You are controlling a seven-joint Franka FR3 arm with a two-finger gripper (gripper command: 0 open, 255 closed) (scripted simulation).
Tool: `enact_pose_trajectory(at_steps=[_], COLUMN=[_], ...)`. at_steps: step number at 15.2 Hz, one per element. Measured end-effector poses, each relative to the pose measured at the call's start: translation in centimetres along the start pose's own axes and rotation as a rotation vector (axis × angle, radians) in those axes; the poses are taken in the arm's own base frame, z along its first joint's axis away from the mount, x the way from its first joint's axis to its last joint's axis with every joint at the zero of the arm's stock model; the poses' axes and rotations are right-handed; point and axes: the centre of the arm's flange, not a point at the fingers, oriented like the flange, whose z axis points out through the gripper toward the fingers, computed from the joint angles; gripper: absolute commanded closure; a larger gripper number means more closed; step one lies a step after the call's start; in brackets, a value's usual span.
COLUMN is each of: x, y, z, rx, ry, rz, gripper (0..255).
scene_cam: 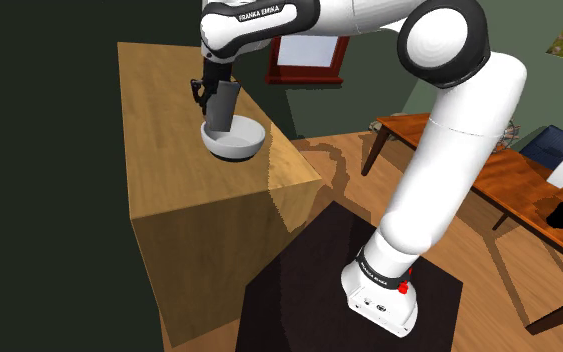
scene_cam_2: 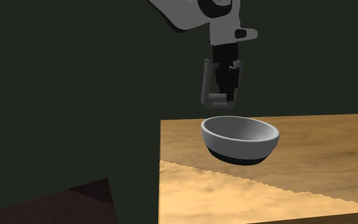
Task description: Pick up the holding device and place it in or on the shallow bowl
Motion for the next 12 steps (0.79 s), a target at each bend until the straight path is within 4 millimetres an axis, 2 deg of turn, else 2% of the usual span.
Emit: enact_pose_trajectory(at_steps=[4, 6, 12], x=[1.9, 2.3, 2.2], y=[4.7, 6.8, 7.6], z=[0.9, 1.5, 4.4], rx=[0.0, 0.0, 0.0], ry=[0.0, 0.0, 0.0], rz=[0.0, 0.0, -0.001], gripper=[255, 255, 255])
